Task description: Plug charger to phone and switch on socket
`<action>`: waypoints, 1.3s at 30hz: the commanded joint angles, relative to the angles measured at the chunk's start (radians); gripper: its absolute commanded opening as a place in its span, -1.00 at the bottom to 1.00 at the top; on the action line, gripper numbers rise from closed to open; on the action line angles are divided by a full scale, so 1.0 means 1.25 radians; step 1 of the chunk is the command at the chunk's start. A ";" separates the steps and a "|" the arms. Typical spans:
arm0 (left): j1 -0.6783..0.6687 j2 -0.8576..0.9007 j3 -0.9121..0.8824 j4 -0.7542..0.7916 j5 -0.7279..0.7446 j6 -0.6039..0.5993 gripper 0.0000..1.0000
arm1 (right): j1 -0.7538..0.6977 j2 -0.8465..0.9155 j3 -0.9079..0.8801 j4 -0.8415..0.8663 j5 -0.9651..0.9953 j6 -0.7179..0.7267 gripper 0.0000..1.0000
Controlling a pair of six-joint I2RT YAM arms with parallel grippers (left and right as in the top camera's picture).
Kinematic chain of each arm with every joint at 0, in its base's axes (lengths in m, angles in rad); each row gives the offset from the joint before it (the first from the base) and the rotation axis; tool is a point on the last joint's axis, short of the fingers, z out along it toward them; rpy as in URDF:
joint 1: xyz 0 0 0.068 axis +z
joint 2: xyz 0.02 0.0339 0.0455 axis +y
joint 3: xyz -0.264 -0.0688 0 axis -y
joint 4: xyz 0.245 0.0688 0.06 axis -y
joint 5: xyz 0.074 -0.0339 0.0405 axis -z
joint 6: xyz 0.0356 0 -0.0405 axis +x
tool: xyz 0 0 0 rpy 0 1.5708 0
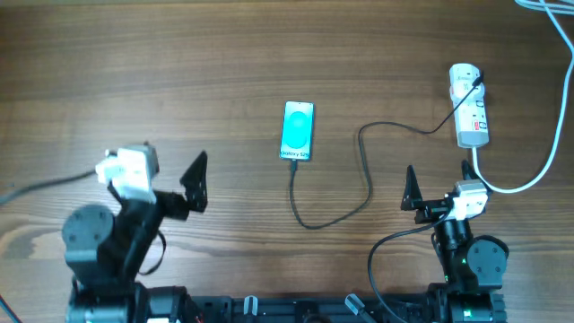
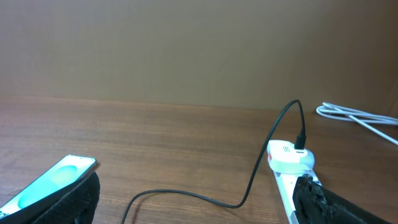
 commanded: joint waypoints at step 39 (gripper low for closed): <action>0.047 -0.361 -0.515 0.381 -0.112 -0.118 1.00 | -0.003 -0.009 -0.001 0.002 0.003 -0.008 0.99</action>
